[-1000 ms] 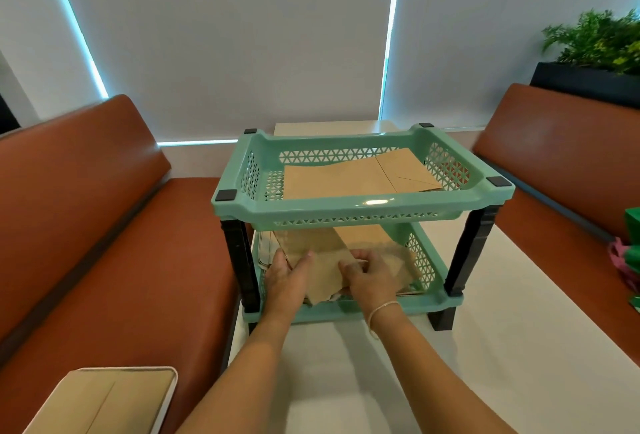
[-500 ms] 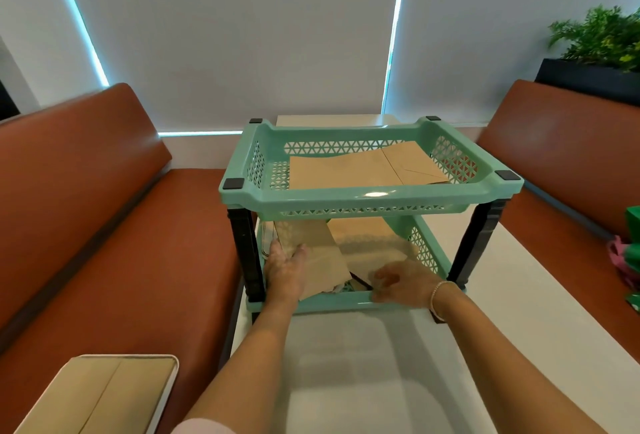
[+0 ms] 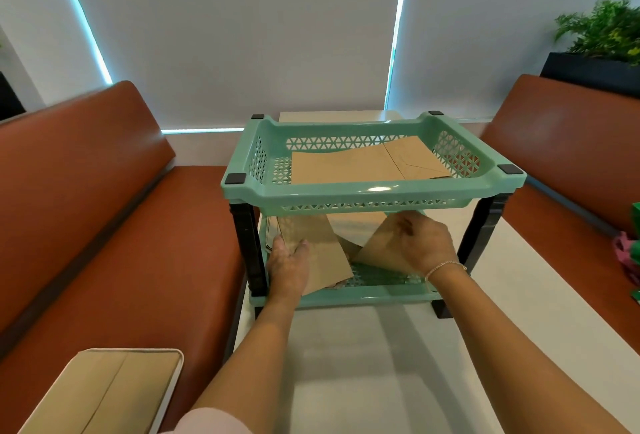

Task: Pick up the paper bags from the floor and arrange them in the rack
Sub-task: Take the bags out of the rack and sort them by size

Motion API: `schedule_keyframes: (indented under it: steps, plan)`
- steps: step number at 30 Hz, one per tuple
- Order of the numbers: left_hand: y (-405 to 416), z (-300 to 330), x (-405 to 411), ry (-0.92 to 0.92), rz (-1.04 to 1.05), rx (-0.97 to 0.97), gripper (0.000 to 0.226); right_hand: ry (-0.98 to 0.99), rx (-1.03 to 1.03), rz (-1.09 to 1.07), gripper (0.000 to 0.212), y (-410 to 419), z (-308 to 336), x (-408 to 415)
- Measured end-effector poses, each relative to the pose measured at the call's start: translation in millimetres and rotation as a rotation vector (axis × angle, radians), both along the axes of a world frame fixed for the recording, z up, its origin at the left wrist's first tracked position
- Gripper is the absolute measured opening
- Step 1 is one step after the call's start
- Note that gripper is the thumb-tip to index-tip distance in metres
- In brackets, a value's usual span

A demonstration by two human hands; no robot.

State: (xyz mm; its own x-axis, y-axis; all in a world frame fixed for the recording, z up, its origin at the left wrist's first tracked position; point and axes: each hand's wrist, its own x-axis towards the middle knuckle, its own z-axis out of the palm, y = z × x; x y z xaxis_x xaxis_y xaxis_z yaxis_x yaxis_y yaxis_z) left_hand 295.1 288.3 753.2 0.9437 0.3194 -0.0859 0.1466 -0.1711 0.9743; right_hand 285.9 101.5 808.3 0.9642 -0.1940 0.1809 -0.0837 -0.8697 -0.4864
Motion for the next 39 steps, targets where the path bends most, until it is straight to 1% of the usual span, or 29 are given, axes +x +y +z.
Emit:
schedule_keyframes:
  steps: [2,4,8,11,14,15,16,17,19,21,22,23,24,25,26,27,28,29,31,34,35,37,38,39]
  plan:
    - [0.4,-1.2,1.4,0.017,0.003,0.009,0.048,-0.091,0.077,-0.071,0.025,1.1,5.3,-0.1]
    - [0.0,-1.8,1.9,0.03,0.007,0.007,0.052,-0.164,0.225,-0.139,0.026,1.7,8.9,-1.7]
    - [-0.4,-1.0,0.9,0.028,0.018,0.005,0.051,-0.185,0.575,-0.314,0.031,-1.6,4.7,-3.8]
    - [-0.7,-0.1,-0.2,0.03,0.018,0.012,0.055,-0.181,0.985,-0.473,0.034,0.5,-1.2,-1.2]
    - [-0.7,0.1,0.0,0.031,0.013,0.011,0.056,-0.159,1.479,-0.544,0.022,13.9,-2.8,0.5]
    - [-0.9,0.9,-0.1,0.033,0.011,0.018,0.055,-0.146,1.624,-0.542,0.021,22.6,-2.7,-2.3]
    - [-0.6,0.6,0.5,0.042,0.01,0.022,0.054,-0.113,1.673,-0.53,0.022,29.4,-5.9,-3.8]
    - [-0.5,0.9,0.7,0.05,0.01,0.029,0.053,-0.073,1.666,-0.507,0.023,35.8,-11.7,-5.3]
    - [-0.3,0.8,1.7,0.063,0.011,0.032,0.053,0.004,1.627,-0.515,0.035,46.3,-23.9,-3.0]
    - [-0.4,0.3,2.8,0.079,0.008,0.03,0.054,0.112,1.566,-0.61,0.037,55.6,-32.7,1.9]
    - [-0.1,0.5,3.0,0.086,0.007,0.027,0.053,0.232,1.299,-0.597,0.035,64.5,-35.2,-2.7]
    - [0.2,0.3,3.1,0.086,0.009,0.028,0.052,0.288,0.937,-0.529,0.033,71.8,-37.4,-2.8]
    - [0.7,-0.2,3.1,0.087,0.008,0.02,0.051,0.252,0.908,-0.524,0.034,73.6,-38.0,0.5]
    - [0.9,0.1,2.6,0.082,0.006,0.01,0.051,0.191,1.119,-0.515,0.039,73.7,-42.7,6.1]
    - [1.0,0.3,1.9,0.079,0.001,-0.007,0.051,0.143,1.267,-0.527,0.048,77.2,-43.4,4.4]
    - [0.9,0.0,1.6,0.066,-0.004,-0.016,0.05,0.122,1.23,-0.523,0.054,81.7,-47.4,4.1]
    - [0.6,0.6,1.3,0.059,-0.007,-0.025,0.05,0.119,1.183,-0.508,0.054,83.9,-48.1,6.4]
    - [0.4,1.0,1.3,0.052,-0.006,-0.028,0.05,0.165,1.049,-0.427,0.047,84.2,-51.5,9.2]
    - [0.3,0.7,1.9,0.054,0.0,-0.016,0.051,0.277,0.824,-0.295,0.028,85.9,-56.0,10.8]
    - [0.1,1.3,1.3,0.054,-0.003,0.016,0.049,0.328,0.581,-0.153,0.013,88.8,-38.3,1.4]
    - [0.3,1.3,1.3,0.06,0.0,0.025,0.051,0.347,0.506,-0.127,0.013,87.1,-37.4,1.0]
    - [0.7,0.8,1.7,0.07,0.003,0.043,0.057,0.339,0.383,-0.079,0.023,78.1,-37.9,3.7]
    - [0.6,1.3,1.6,0.074,0.003,0.049,0.059,0.301,0.33,-0.084,0.022,72.6,-37.1,4.7]
    - [0.5,1.8,1.6,0.077,0.002,0.053,0.061,0.269,0.231,-0.088,0.013,66.3,-35.9,6.3]
